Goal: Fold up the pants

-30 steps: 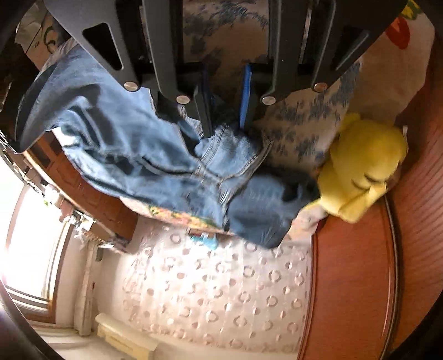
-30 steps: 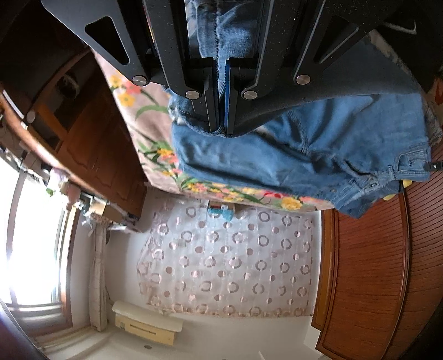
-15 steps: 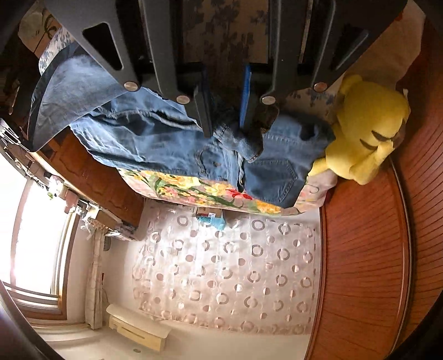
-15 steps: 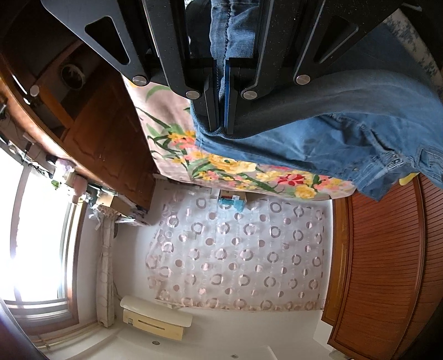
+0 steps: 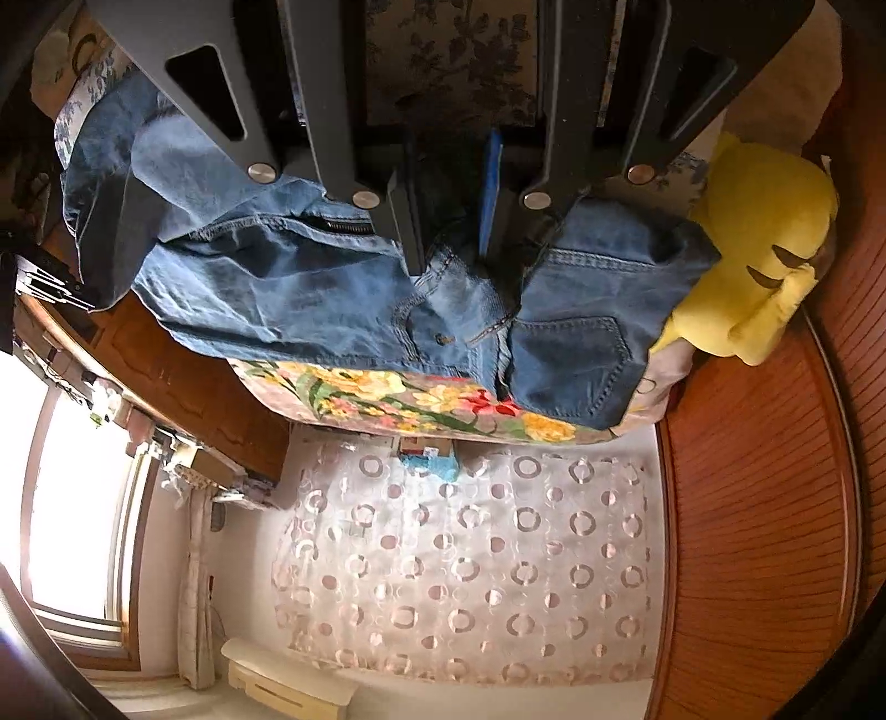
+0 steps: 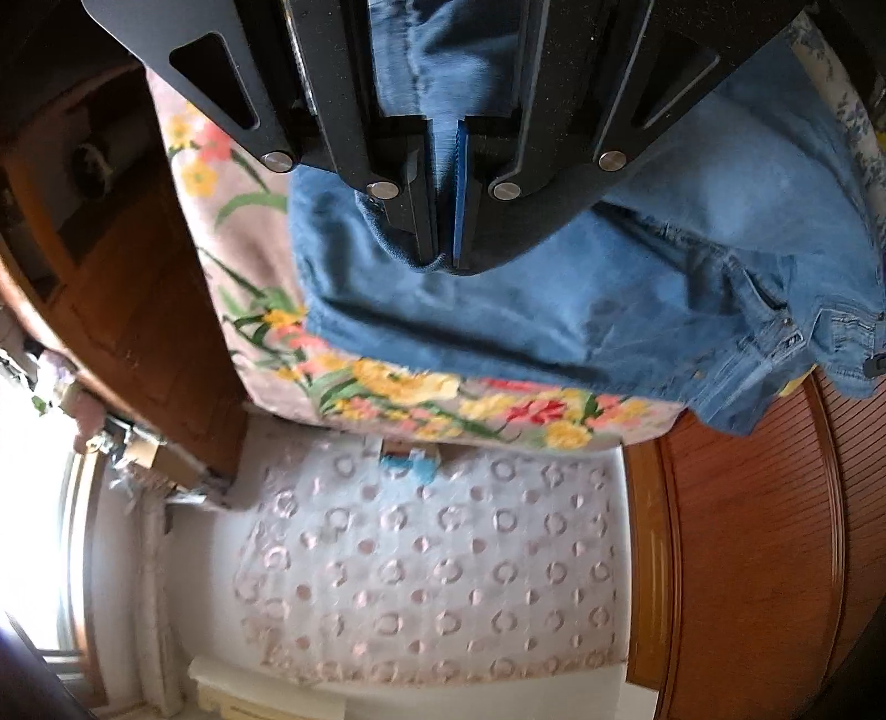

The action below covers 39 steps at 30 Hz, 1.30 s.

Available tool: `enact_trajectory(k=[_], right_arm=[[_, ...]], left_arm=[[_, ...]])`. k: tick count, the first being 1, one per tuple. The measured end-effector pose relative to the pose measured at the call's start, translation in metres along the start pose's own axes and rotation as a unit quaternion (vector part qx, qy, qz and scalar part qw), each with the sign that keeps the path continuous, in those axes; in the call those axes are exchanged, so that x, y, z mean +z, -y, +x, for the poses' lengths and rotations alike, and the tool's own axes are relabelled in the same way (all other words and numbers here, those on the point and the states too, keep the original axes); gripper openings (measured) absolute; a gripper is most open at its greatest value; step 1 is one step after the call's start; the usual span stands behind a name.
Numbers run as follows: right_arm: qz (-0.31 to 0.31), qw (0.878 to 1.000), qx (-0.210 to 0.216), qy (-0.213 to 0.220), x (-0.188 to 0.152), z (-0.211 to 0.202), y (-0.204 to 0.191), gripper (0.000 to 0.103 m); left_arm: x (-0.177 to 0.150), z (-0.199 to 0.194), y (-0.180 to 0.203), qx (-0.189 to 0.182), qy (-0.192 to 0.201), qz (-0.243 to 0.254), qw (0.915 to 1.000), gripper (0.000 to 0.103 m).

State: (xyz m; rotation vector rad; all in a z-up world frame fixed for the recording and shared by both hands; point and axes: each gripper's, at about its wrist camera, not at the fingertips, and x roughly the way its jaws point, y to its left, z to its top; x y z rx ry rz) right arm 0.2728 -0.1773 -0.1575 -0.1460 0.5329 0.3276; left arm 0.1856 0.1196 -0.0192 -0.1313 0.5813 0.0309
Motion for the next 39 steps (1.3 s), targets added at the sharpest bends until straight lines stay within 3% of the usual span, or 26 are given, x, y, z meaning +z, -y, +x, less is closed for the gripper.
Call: enact_trajectory(k=[3, 5, 12, 29, 31, 33, 39], right_arm=[[0.009, 1.0, 0.01, -0.005, 0.002, -0.005, 0.006, 0.036], [0.012, 1.0, 0.002, -0.003, -0.002, -0.017, 0.012, 0.039], [0.03, 0.998, -0.022, -0.041, -0.032, -0.052, 0.024, 0.04], [0.07, 0.99, -0.004, -0.122, -0.063, -0.014, 0.032, 0.04], [0.073, 0.99, -0.001, -0.12, -0.064, -0.014, 0.034, 0.04], [0.072, 0.991, 0.01, -0.112, -0.063, -0.019, 0.035, 0.019], [0.077, 0.997, -0.002, -0.027, -0.045, -0.055, 0.045, 0.016]], left_arm=[[-0.001, 0.001, 0.0, -0.003, 0.0, 0.002, 1.0, 0.019], [-0.001, 0.0, 0.0, -0.008, 0.001, 0.001, 1.0, 0.019], [-0.007, 0.005, 0.0, -0.018, 0.0, -0.001, 0.9998, 0.019], [-0.023, 0.007, -0.004, -0.022, -0.016, -0.009, 0.9996, 0.019], [-0.024, 0.008, -0.005, -0.022, -0.017, -0.011, 0.9996, 0.019], [-0.023, 0.006, -0.006, -0.023, -0.013, -0.015, 0.9995, 0.018], [-0.004, -0.006, -0.005, -0.022, 0.018, -0.018, 0.9994, 0.017]])
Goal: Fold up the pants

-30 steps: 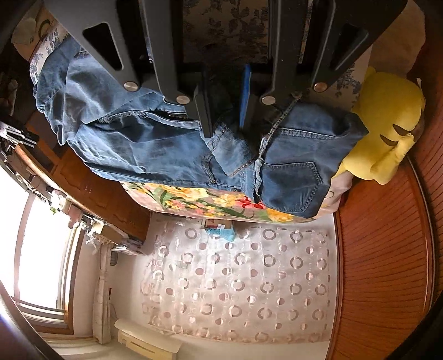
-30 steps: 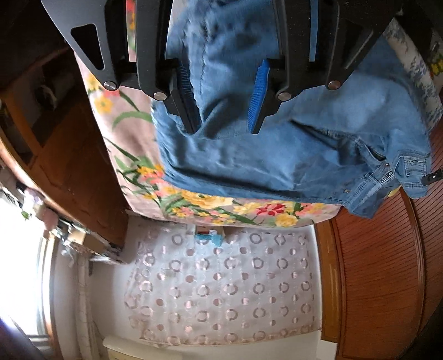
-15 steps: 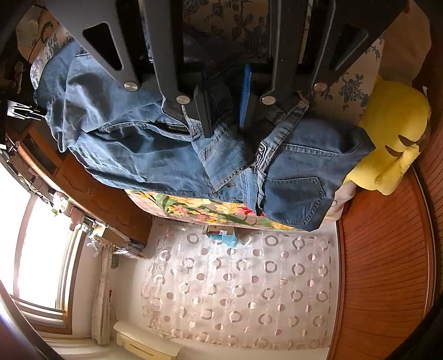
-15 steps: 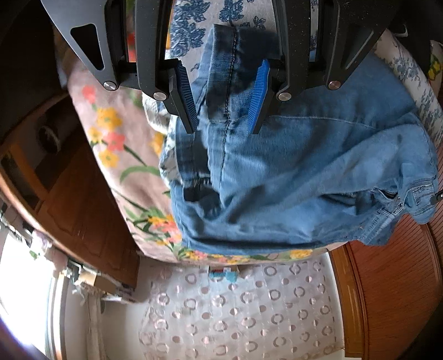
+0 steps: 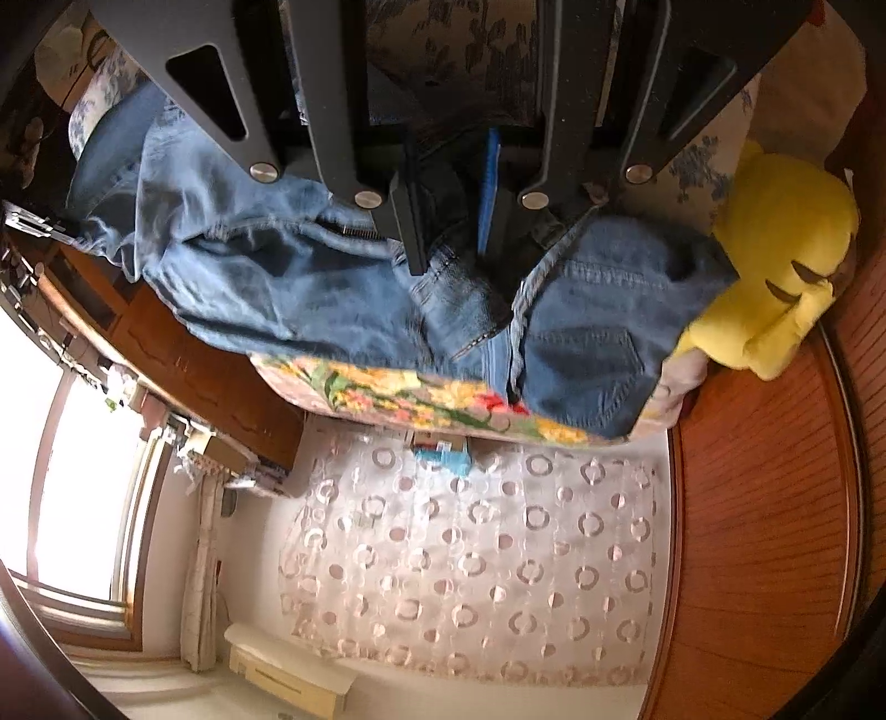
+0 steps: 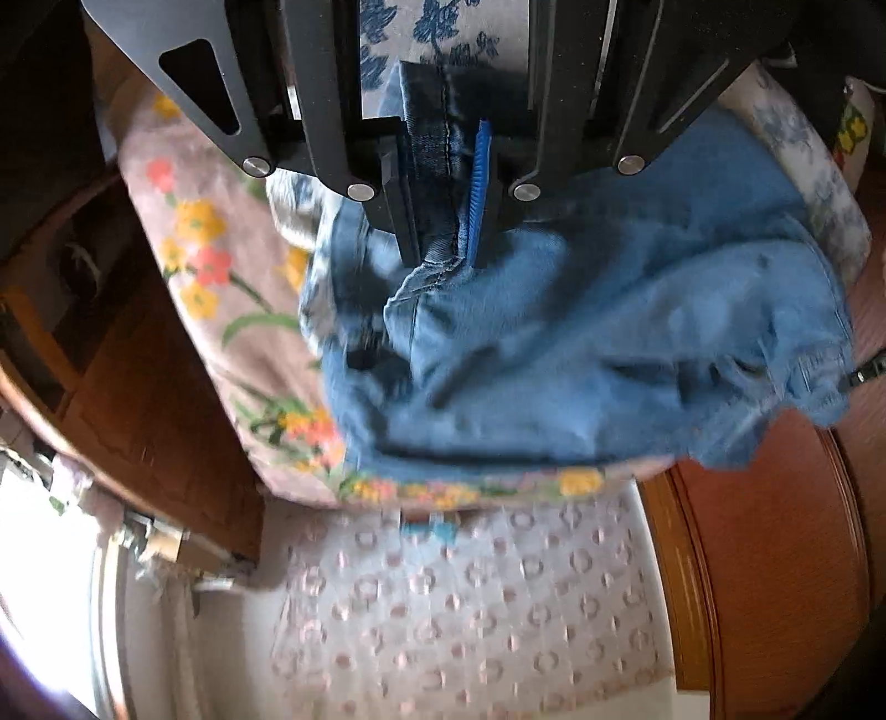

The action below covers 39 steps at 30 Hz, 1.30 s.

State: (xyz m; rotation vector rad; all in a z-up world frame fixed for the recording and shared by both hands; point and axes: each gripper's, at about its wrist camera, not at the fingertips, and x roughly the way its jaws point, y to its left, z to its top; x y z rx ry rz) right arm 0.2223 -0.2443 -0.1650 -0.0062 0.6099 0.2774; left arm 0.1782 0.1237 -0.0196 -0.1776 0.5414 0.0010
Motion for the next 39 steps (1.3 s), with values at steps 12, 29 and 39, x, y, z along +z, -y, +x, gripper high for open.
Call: enact_trajectory(k=[12, 29, 39], right_arm=[[0.0, 0.988, -0.037, 0.147, 0.065, -0.037, 0.035, 0.015], [-0.045, 0.983, -0.088, 0.157, 0.109, 0.057, 0.019, 0.014], [-0.045, 0.988, -0.103, 0.105, 0.119, 0.096, 0.005, 0.015]], left_arm=[[0.077, 0.021, 0.002, 0.015, 0.046, -0.009, 0.9988, 0.017], [0.142, 0.133, 0.005, 0.037, 0.027, 0.009, 0.9989, 0.017], [0.135, 0.183, -0.001, 0.04, -0.016, 0.011, 0.999, 0.018]])
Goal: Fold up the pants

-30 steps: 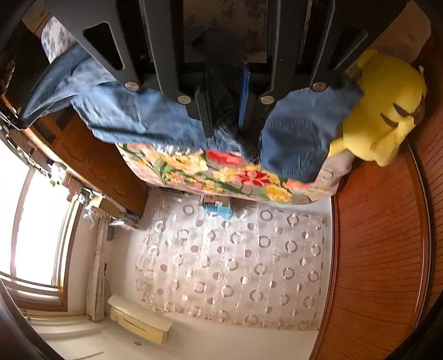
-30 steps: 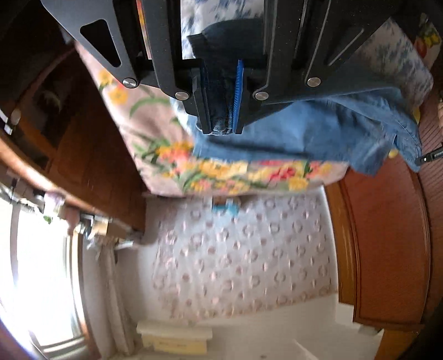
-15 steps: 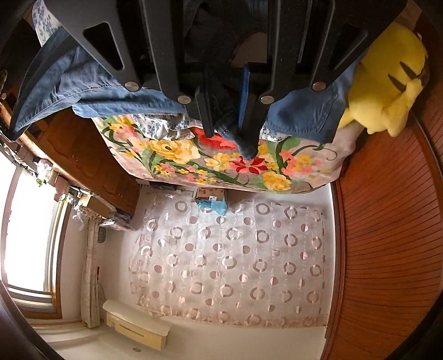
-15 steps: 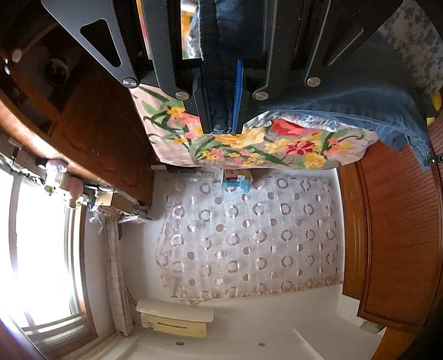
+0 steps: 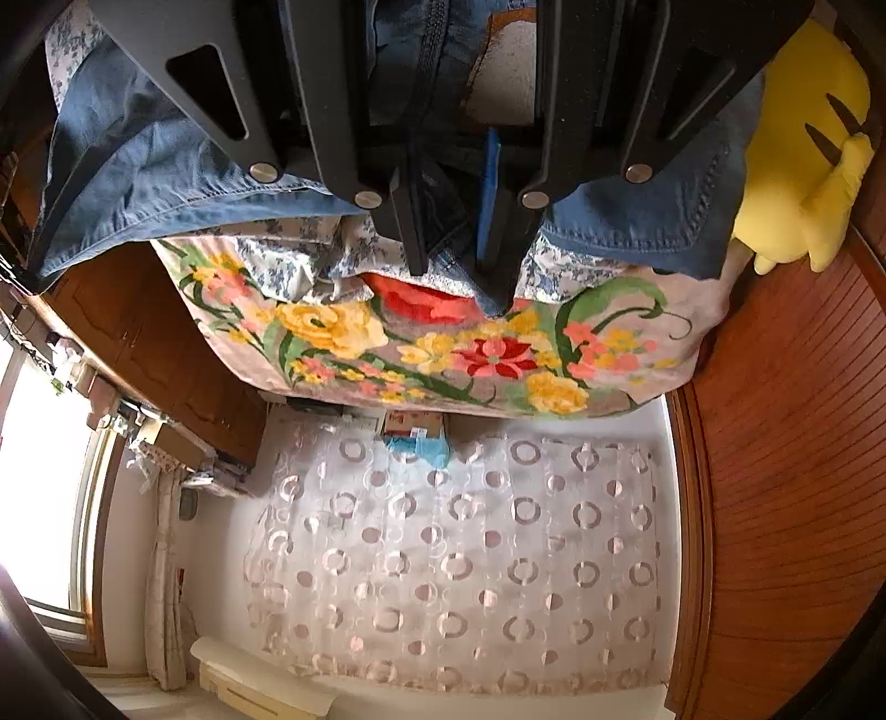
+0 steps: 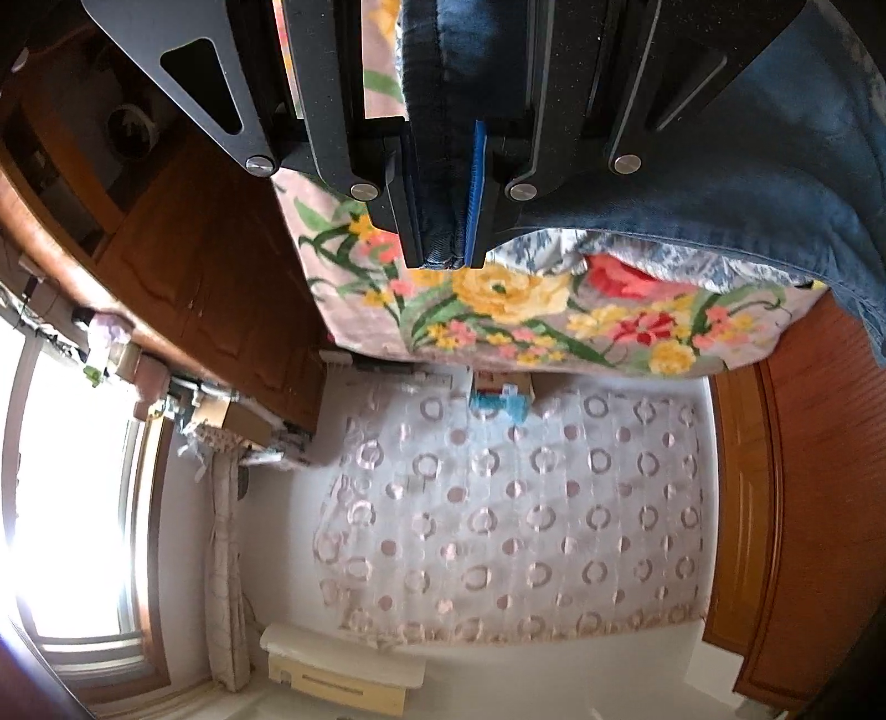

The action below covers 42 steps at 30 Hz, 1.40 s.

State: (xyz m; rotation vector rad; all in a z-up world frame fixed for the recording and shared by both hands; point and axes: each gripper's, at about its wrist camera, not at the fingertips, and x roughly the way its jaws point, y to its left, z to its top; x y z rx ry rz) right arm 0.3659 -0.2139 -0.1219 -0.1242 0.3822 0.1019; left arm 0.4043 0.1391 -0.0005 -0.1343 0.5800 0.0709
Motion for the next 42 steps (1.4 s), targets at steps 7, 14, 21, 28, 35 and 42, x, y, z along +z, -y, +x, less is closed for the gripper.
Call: enact_trajectory(k=[7, 14, 21, 28, 35, 42], right_arm=[[0.006, 0.999, -0.005, -0.032, 0.014, 0.004, -0.005, 0.015], [-0.001, 0.999, -0.001, -0.041, 0.042, -0.009, -0.007, 0.031], [-0.008, 0.999, 0.038, -0.034, 0.046, -0.061, -0.022, 0.05], [-0.011, 0.994, 0.1, -0.039, 0.041, -0.106, -0.035, 0.055], [-0.007, 0.984, 0.162, -0.073, 0.033, -0.118, -0.03, 0.064], [-0.02, 0.974, 0.19, -0.123, 0.019, -0.113, -0.038, 0.067]], left_arm=[[-0.009, 0.002, 0.001, 0.005, -0.024, 0.014, 0.9996, 0.039], [-0.024, -0.019, -0.001, -0.015, -0.045, 0.044, 0.9979, 0.05], [-0.049, -0.036, -0.01, -0.028, -0.065, 0.039, 0.9967, 0.083], [-0.072, -0.053, -0.019, -0.039, -0.069, 0.036, 0.9962, 0.083], [-0.084, -0.066, -0.036, -0.036, -0.07, 0.027, 0.9965, 0.082], [-0.094, -0.069, -0.044, -0.031, -0.072, 0.029, 0.9965, 0.083]])
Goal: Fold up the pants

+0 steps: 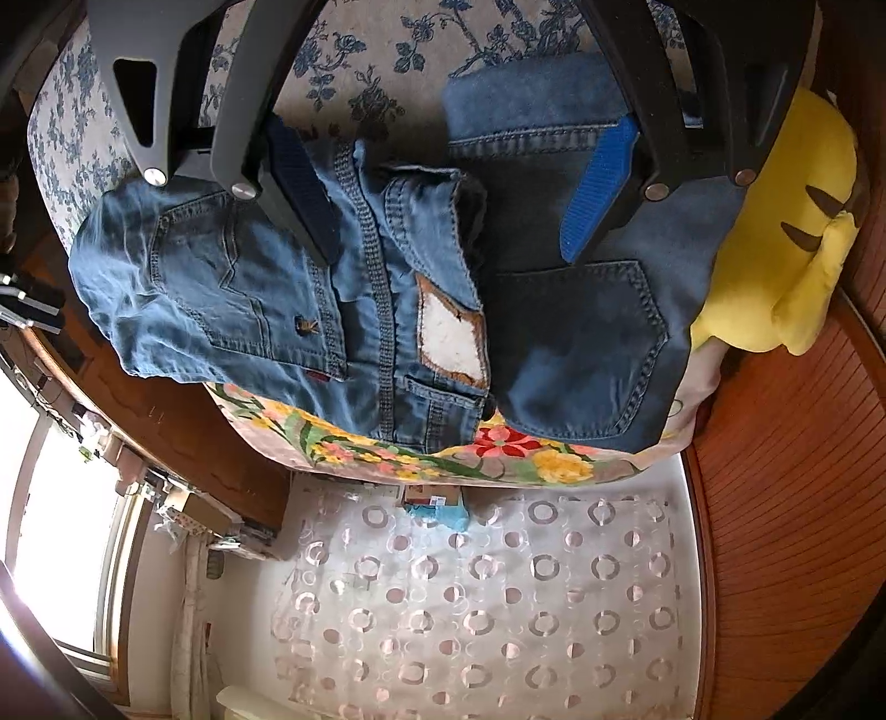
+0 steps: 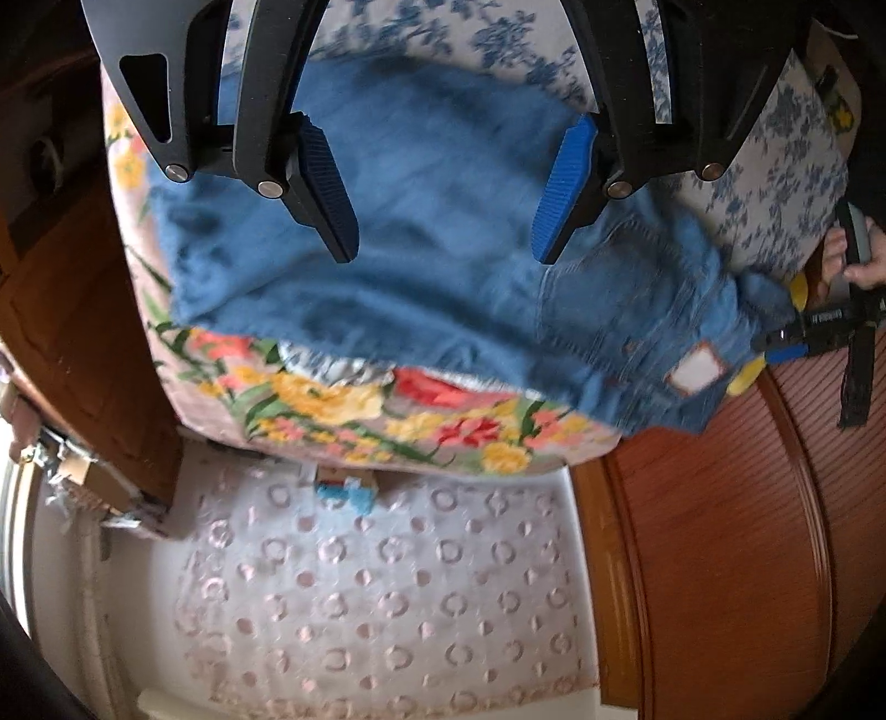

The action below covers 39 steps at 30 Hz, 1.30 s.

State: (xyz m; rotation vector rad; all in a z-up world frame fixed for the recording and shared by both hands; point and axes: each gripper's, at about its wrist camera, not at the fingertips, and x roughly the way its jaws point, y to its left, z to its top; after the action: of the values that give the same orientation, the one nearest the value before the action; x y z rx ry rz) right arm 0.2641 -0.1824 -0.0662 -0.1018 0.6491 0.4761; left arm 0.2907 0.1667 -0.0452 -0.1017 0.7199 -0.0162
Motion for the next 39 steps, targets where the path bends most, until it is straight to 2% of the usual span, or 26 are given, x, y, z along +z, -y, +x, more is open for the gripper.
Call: enact_trajectory(k=[8, 12, 15, 19, 21, 26, 33, 36, 37, 38, 39], right_arm=[[-0.022, 0.998, 0.034, -0.057, -0.008, 0.028, -0.008, 0.068], [-0.047, 0.996, 0.028, -0.076, -0.009, 0.042, -0.008, 0.068], [-0.059, 0.994, 0.014, -0.088, -0.008, 0.051, -0.005, 0.068], [-0.077, 0.992, -0.001, -0.098, -0.012, 0.069, -0.006, 0.069], [-0.088, 0.992, -0.007, -0.086, -0.015, 0.072, -0.01, 0.07], [-0.082, 0.993, -0.001, -0.085, -0.02, 0.079, -0.01, 0.07], [-0.083, 0.993, -0.001, -0.086, -0.019, 0.076, -0.009, 0.07], [-0.083, 0.993, -0.001, -0.087, -0.016, 0.074, -0.007, 0.07], [-0.084, 0.993, -0.001, -0.087, -0.015, 0.073, -0.008, 0.07], [-0.087, 0.992, 0.0, -0.087, -0.01, 0.068, -0.007, 0.065], [-0.093, 0.992, 0.001, -0.083, -0.01, 0.067, -0.008, 0.055]], left_arm=[[-0.007, 0.005, 0.001, 0.004, -0.008, 0.005, 0.9999, 0.082], [-0.009, 0.011, 0.004, 0.005, -0.015, 0.011, 0.9998, 0.082], [-0.01, 0.015, 0.006, 0.004, -0.021, 0.015, 0.9997, 0.077], [-0.011, 0.019, 0.007, 0.007, -0.022, 0.017, 0.9996, 0.068], [-0.011, 0.021, 0.006, 0.009, -0.023, 0.017, 0.9996, 0.061], [-0.009, 0.027, 0.007, 0.01, -0.026, 0.014, 0.9995, 0.045], [-0.01, 0.031, 0.02, 0.016, -0.023, 0.034, 0.999, 0.037], [-0.01, 0.031, 0.022, 0.02, -0.023, 0.044, 0.9986, 0.025], [-0.009, 0.031, 0.023, 0.023, -0.022, 0.047, 0.9984, 0.013], [-0.009, 0.029, 0.025, 0.026, -0.02, 0.05, 0.9982, 0.01], [-0.008, 0.026, 0.026, 0.027, -0.016, 0.052, 0.9981, 0.009]])
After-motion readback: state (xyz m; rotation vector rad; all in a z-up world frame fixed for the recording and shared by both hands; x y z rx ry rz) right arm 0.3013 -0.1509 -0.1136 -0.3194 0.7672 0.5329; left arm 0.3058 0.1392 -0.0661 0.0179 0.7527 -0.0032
